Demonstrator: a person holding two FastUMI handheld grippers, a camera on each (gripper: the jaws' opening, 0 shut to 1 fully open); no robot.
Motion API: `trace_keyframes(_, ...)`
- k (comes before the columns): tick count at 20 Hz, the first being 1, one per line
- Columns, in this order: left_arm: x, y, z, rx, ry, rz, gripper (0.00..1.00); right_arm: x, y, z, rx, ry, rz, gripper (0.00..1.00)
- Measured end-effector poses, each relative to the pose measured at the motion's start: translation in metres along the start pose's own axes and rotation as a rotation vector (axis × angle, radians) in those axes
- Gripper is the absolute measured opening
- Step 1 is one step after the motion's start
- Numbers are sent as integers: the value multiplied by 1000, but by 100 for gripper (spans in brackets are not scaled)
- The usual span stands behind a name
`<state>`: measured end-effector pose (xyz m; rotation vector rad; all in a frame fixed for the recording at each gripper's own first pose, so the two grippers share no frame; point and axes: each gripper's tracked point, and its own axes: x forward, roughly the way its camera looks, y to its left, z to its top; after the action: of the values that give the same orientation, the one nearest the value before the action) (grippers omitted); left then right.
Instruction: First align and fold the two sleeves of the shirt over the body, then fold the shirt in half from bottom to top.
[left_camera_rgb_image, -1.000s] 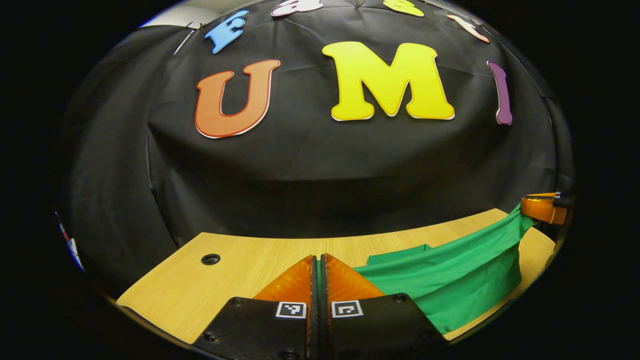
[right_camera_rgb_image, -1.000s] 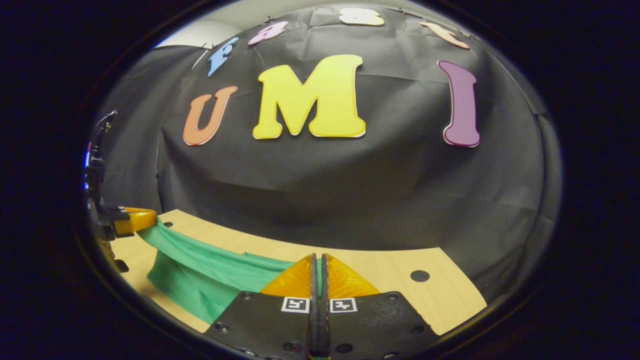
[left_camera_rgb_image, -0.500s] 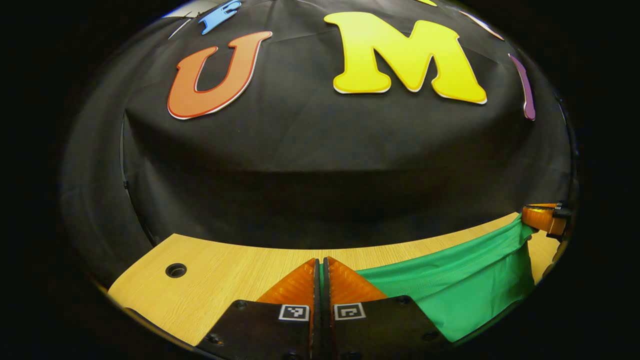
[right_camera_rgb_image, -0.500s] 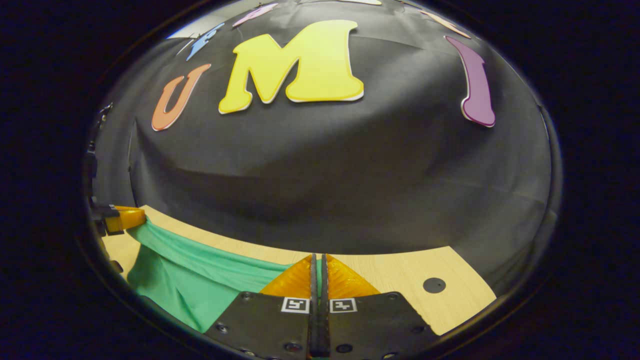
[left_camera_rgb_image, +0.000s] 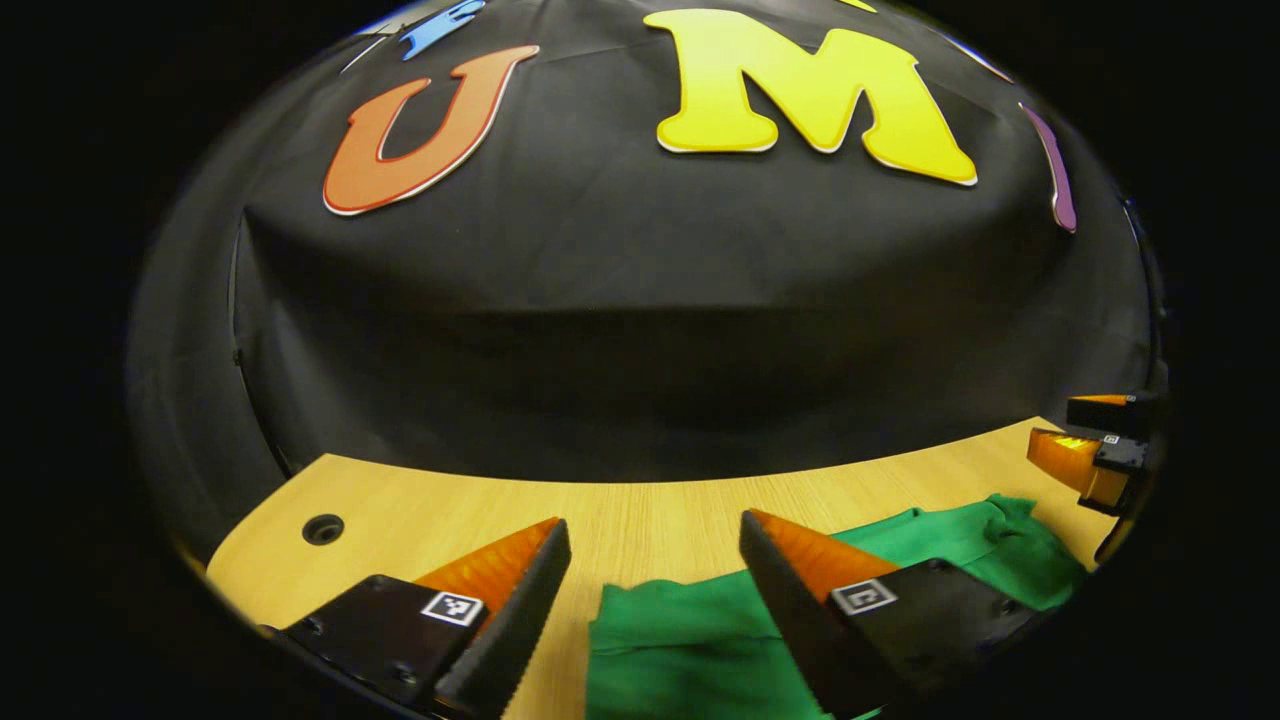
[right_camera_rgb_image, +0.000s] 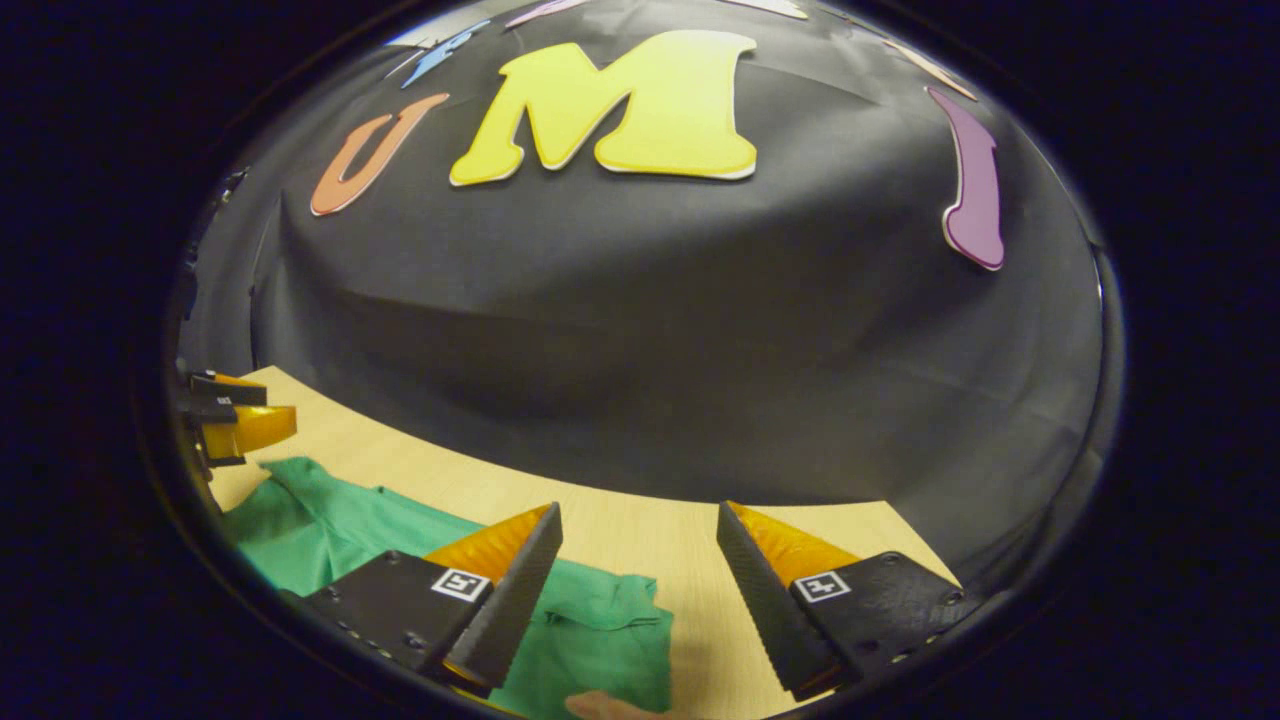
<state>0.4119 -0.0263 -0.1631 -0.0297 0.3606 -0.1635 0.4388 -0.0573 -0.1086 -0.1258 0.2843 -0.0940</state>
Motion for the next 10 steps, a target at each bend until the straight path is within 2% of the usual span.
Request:
trace_keyframes(2,-16,7,-1,6,13,40,100,-12,3,3,17,2,10,95)
trace_keyframes(6,-60,11,6,17,-11,67,100,-53,7,28,3,-48,18,94)
trace_keyframes(10,-121,12,12,7,-42,85,100,-115,11,53,-6,-101,34,95)
